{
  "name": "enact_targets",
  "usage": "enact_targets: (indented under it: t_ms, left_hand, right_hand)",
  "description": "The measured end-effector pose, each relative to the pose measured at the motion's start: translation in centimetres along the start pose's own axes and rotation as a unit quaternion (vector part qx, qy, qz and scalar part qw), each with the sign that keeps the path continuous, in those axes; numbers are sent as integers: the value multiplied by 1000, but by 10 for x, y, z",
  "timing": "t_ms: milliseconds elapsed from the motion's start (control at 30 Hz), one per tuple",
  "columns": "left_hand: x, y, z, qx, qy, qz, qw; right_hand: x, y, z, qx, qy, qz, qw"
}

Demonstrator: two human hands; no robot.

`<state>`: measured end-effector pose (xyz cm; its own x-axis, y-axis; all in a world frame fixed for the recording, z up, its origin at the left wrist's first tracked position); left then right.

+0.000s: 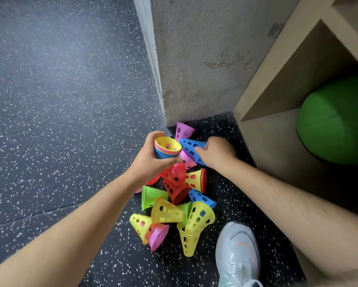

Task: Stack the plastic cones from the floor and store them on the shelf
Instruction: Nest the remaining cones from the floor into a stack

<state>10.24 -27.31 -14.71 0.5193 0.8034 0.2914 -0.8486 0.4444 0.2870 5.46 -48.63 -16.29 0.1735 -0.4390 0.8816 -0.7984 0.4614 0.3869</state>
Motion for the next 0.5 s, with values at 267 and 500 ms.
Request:
enact_targets:
  t_ms: [267,500]
  left_hand:
    - [0,1,4,9,7,-2,1000]
    - [5,-3,-1,4,-13,15,1000]
  right_hand:
    - [-1,3,-1,-5,-33,3,999]
    - [20,11,-13,109,-134,105,979]
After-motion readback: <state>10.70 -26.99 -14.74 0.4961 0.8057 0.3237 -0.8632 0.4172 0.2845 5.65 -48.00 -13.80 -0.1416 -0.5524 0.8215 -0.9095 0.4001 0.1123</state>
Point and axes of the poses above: each hand's wrist, its own y-axis away from the middle knuckle, its own x-axis out of the back of the hand, z = x × y, the point moved 6 cm from there along -y, towards the middle knuckle
